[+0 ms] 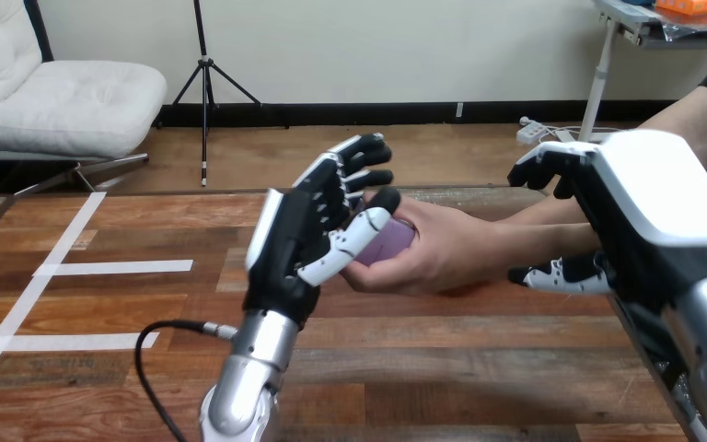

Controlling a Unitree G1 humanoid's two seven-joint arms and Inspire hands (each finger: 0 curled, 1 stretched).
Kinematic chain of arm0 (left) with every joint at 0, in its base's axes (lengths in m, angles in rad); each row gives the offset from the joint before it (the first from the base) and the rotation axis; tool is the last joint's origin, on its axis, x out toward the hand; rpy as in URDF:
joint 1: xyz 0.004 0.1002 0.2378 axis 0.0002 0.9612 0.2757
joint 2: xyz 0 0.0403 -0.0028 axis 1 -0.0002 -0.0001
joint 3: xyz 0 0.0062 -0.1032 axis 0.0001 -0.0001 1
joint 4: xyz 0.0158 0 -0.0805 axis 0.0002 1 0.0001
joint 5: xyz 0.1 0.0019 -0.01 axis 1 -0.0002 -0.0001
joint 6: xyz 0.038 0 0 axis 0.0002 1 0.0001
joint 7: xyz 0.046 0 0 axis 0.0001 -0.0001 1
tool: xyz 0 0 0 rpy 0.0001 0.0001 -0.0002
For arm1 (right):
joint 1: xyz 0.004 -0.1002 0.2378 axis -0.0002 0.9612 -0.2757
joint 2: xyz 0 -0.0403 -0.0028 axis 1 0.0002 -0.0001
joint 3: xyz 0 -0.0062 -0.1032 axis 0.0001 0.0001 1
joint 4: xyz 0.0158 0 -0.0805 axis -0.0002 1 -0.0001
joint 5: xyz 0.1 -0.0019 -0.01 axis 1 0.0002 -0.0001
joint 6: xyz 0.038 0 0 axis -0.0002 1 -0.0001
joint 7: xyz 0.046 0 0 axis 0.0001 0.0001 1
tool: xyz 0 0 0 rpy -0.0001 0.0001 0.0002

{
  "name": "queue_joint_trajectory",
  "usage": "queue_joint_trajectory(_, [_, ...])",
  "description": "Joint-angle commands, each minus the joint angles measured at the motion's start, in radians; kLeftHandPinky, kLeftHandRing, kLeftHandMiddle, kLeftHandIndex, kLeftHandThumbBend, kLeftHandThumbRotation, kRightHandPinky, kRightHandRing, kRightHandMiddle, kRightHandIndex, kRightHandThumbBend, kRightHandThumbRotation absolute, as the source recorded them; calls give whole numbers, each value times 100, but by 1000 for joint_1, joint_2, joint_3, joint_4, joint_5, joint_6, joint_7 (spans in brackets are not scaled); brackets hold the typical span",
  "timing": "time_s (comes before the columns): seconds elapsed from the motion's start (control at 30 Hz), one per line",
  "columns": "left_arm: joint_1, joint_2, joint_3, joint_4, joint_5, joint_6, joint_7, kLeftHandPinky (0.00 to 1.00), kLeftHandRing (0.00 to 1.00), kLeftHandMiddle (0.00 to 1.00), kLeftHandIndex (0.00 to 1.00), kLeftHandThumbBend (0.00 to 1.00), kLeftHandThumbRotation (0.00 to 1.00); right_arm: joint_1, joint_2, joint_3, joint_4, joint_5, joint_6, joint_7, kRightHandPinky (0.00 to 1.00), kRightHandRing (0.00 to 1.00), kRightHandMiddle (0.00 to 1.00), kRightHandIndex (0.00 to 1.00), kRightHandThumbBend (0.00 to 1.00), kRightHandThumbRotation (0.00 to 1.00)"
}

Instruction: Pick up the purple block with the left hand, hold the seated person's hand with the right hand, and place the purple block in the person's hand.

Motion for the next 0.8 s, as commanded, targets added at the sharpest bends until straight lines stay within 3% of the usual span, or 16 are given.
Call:
queue_joint_trajectory(0.0, [17, 2, 22, -91, -26, -54, 2, 67, 74, 79, 79, 51, 36, 30, 61, -45, -63, 31, -23, -85, 48, 59, 65, 65, 76, 0])
queue_joint_trajectory(0.3, [66, 6, 31, -138, -20, -108, 24, 66, 73, 78, 79, 47, 34, 103, 134, -49, -57, 67, -92, -200, 49, 61, 65, 67, 67, 0])
queue_joint_trajectory(0.77, [157, 5, 38, -234, 35, -139, 105, 64, 72, 78, 78, 47, 34, 173, 208, -32, 27, 102, -264, -394, 51, 63, 67, 68, 57, 1])
